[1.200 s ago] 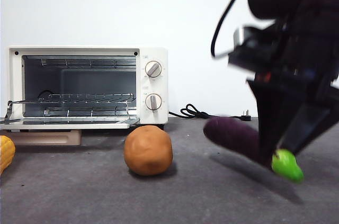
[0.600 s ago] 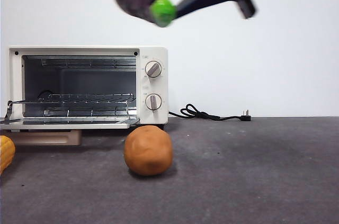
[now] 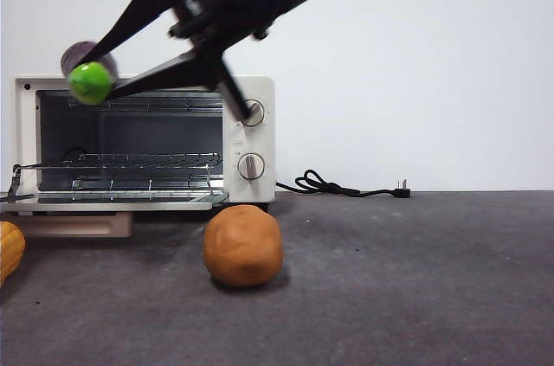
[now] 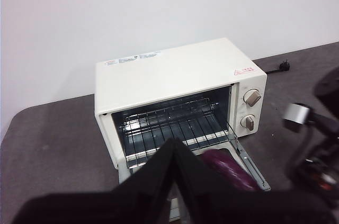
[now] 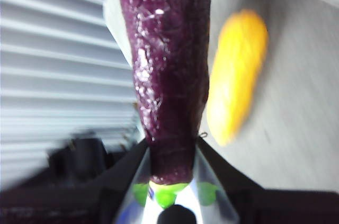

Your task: Take the eggplant from the table,put the eggplant in the oven

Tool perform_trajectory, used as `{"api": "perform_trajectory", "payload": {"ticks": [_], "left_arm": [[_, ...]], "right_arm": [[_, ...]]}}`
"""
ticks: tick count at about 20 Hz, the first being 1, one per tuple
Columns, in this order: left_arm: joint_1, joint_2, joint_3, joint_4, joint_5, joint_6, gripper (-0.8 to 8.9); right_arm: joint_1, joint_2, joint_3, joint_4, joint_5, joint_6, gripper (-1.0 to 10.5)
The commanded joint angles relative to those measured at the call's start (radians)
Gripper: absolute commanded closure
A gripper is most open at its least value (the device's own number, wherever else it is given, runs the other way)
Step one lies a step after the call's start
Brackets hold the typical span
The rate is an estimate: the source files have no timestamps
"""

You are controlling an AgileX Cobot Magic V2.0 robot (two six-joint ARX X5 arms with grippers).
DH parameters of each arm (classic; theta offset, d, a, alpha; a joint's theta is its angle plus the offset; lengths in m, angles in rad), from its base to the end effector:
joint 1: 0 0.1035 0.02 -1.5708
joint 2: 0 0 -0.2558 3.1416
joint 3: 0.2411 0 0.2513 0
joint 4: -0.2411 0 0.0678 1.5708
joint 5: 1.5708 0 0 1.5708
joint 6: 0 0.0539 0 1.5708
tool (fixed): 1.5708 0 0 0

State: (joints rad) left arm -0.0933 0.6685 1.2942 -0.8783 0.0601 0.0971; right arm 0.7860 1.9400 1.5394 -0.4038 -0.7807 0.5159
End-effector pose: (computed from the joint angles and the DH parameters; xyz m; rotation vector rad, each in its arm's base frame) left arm 0.0989 -0.0125 0.4232 0.1006 0.2452 -0.1647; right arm 0.2799 0.3339 0.2257 0.3785 1.2458 1.2088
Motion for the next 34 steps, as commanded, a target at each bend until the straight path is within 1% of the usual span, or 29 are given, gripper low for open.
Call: {"api": "perform_trajectory", "payload": {"ticks": [1, 5, 6, 9, 12, 14, 17, 19, 23, 27, 31, 32, 33, 34], "left_arm": [[0.0, -0.001, -0.008, 0.004, 0.0, 0.011, 8.19], [0.0, -0.001, -0.008, 0.004, 0.0, 0.011, 8.19], [0.0, -0.001, -0.008, 0.004, 0.0, 0.011, 8.19], [0.0, -0.001, -0.008, 0.004, 0.0, 0.011, 8.19], [0.0, -0.001, -0.008, 0.004, 0.0, 0.011, 8.19], [0.0, -0.002, -0.008, 0.004, 0.0, 0.011, 8.19], [0.0, -0.002, -0.008, 0.002, 0.0, 0.011, 8.19], [-0.002, -0.002, -0.008, -0.004, 0.0, 0.011, 8.19], [-0.027, -0.002, -0.008, -0.025, -0.001, 0.019, 8.19], [-0.031, -0.002, -0.008, -0.024, -0.001, 0.019, 8.19], [-0.031, -0.002, -0.008, -0.025, -0.001, 0.019, 8.19], [-0.031, -0.002, -0.008, -0.026, -0.001, 0.019, 8.19], [-0.031, -0.002, -0.008, -0.026, -0.001, 0.019, 8.19], [-0.033, -0.002, -0.008, -0.026, -0.001, 0.019, 8.19]], "right_arm": [[0.004, 0.08, 0.069, 0.105, -0.016, 0.168, 9.6], [0.004, 0.211, 0.189, 0.243, -0.011, 0.375, 9.6], [0.004, 0.241, 0.214, 0.267, -0.001, 0.422, 9.6], [0.004, 0.313, 0.268, 0.312, 0.069, 0.544, 9.6], [0.004, 0.332, 0.273, 0.35, 0.184, 0.613, 9.6], [0.004, 0.332, 0.274, 0.362, 0.285, 0.652, 9.6], [-0.003, 0.332, 0.274, 0.405, 0.399, 0.724, 9.6], [-0.003, 0.332, 0.274, 0.41, 0.508, 0.741, 9.6], [-0.003, 0.332, 0.274, 0.421, 0.69, 0.74, 9.6], [-0.003, 0.332, 0.274, 0.512, 0.763, 0.726, 9.4], [-0.003, 0.332, 0.274, 0.508, 0.864, 0.714, 9.4], [-0.003, 0.332, 0.274, 0.509, 0.879, 0.714, 9.4], [-0.003, 0.332, 0.274, 0.509, 0.889, 0.709, 8.9], [-0.003, 0.332, 0.274, 0.509, 0.89, 0.704, 7.9]]}}
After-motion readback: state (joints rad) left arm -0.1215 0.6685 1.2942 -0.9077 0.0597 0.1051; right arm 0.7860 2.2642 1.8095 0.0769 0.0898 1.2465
